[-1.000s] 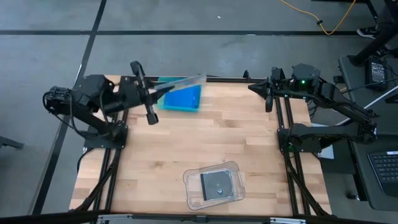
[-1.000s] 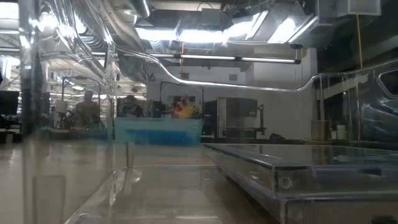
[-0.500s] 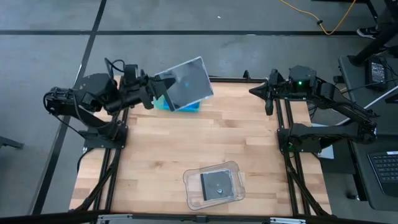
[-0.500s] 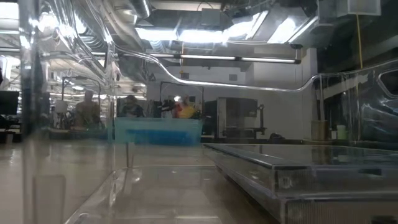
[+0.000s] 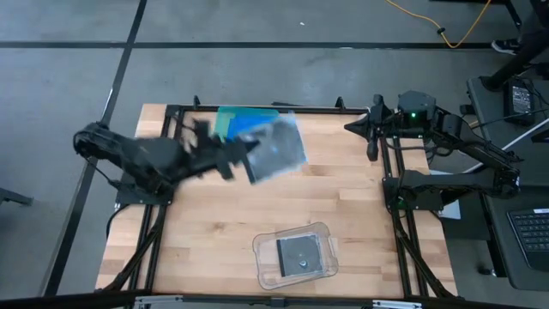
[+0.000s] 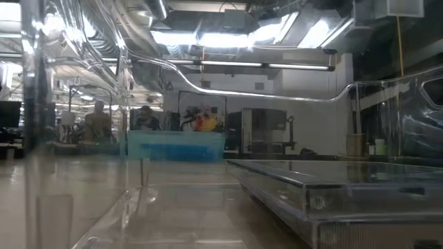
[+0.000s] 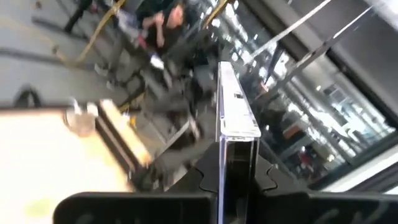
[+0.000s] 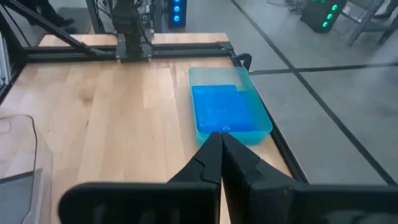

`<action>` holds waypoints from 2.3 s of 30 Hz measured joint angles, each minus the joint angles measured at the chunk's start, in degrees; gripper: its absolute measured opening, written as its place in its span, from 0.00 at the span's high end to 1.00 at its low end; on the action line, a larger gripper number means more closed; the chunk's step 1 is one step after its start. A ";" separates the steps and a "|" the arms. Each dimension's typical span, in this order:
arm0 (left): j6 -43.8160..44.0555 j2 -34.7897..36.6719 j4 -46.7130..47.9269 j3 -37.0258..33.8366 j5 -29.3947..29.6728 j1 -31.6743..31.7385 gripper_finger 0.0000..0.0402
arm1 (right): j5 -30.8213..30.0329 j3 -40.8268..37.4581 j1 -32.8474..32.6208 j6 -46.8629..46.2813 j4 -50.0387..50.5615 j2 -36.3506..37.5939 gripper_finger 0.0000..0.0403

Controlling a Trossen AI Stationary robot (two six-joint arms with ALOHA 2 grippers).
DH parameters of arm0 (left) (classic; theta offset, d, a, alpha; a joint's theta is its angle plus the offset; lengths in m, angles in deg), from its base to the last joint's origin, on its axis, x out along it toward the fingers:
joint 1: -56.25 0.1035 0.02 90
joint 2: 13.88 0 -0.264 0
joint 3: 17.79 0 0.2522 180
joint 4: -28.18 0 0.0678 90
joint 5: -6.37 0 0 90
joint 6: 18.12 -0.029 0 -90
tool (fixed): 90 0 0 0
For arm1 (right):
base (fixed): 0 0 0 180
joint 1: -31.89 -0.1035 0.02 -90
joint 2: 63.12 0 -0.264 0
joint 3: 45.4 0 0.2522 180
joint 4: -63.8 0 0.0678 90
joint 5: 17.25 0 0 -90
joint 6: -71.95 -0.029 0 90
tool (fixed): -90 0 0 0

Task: Pick & place jewel cases by type
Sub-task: Put the black CD case into the transparent bin

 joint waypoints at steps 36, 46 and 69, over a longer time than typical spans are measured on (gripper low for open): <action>59.82 -32.06 11.02 0.00 -23.06 -9.17 0.97 | 9.07 0.00 -0.02 12.21 3.55 -0.02 0.99; 54.35 -32.04 12.80 0.00 -26.88 -4.28 0.97 | 9.11 0.00 -0.02 13.11 6.07 -0.02 0.99; 39.16 -36.50 -1.17 0.07 -25.97 -1.79 0.88 | 9.10 0.00 0.00 16.44 6.71 -0.02 0.99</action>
